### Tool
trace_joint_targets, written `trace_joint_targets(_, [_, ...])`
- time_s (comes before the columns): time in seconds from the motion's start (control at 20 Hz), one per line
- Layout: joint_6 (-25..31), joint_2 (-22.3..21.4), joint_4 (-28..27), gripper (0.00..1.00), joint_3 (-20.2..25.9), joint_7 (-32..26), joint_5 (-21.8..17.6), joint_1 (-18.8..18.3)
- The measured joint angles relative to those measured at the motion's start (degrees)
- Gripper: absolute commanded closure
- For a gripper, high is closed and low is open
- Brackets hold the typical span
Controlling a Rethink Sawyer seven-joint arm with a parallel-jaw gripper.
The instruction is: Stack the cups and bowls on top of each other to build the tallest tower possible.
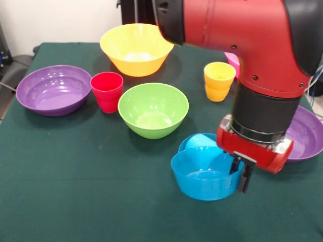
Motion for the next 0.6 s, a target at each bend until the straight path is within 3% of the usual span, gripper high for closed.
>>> trace_joint_targets(0.6, [0.4,-0.1,2.0,1.0,0.0,0.0,2.2,1.1])
